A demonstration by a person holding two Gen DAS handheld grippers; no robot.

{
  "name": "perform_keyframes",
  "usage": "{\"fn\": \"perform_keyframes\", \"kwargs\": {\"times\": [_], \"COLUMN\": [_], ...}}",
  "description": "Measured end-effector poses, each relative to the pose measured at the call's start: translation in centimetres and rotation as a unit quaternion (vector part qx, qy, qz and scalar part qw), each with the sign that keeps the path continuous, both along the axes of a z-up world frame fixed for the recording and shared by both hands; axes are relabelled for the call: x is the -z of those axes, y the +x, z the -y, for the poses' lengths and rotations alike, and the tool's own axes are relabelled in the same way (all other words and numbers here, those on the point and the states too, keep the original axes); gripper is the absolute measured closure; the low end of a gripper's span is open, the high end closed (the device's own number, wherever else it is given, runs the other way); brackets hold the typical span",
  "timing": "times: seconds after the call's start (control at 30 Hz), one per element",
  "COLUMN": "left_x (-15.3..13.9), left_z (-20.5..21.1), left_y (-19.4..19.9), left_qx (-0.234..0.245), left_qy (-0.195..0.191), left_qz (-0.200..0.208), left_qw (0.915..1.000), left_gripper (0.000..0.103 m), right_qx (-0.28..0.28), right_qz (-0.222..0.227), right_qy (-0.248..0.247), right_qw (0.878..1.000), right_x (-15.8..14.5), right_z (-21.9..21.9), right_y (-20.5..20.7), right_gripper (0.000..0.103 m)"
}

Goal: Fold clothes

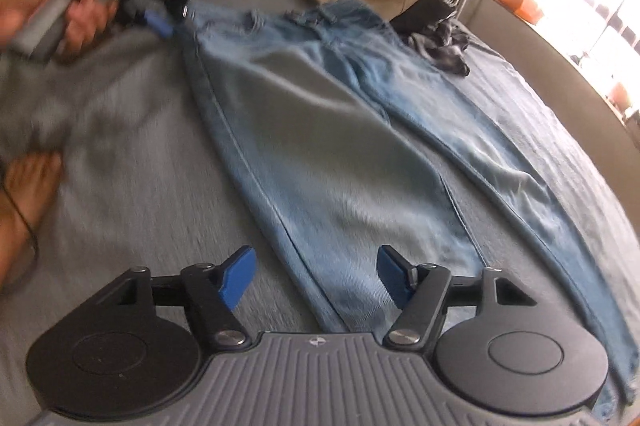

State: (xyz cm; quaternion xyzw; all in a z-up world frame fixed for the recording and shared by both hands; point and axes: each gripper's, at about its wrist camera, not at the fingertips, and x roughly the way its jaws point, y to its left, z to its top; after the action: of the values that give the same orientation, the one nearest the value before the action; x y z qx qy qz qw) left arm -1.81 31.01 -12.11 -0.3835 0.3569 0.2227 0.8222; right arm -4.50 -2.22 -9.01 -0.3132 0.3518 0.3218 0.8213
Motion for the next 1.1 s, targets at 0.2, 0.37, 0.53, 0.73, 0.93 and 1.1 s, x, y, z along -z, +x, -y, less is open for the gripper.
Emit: {"fn": "perform_keyframes", "kwargs": {"times": [0.2,0.37,0.53,0.73,0.93,1.1], "left_x": [0.3,0.6,1.1,1.0,1.0,1.1], "left_z": [-0.2,0.2,0.4,0.4,0.0,0.2], "left_y": [1.2,1.7,1.8,2.1,2.2,1.9], "left_qx": [-0.012,-0.012,-0.016,-0.016,-0.020,-0.024], "left_qy": [-0.005,0.006,0.017,0.031,0.024,0.024], "left_qz": [0.000,-0.005,-0.006,-0.010,-0.011,-0.006], "left_qw": [0.9999,0.9999,0.9997,0.9993,0.9995,0.9994], "left_gripper": [0.074,0.074,0.078,0.093,0.094,0.094], "right_qx": [-0.006,-0.041,-0.035,-0.026,-0.052,-0.067], "right_qz": [0.019,0.040,0.049,-0.025,-0.132,-0.166], "right_qy": [-0.071,-0.108,-0.119,-0.090,-0.047,-0.082], "right_qw": [0.997,0.992,0.991,0.995,0.989,0.980], "right_x": [2.5,4.0,5.1,1.2,-2.2,2.0], "right_z": [0.1,0.1,-0.2,-0.1,0.3,-0.5], "right_y": [0.0,-0.8,0.3,1.3,1.6,0.9], "right_gripper": [0.054,0.060,0.096,0.102,0.102,0.102]}}
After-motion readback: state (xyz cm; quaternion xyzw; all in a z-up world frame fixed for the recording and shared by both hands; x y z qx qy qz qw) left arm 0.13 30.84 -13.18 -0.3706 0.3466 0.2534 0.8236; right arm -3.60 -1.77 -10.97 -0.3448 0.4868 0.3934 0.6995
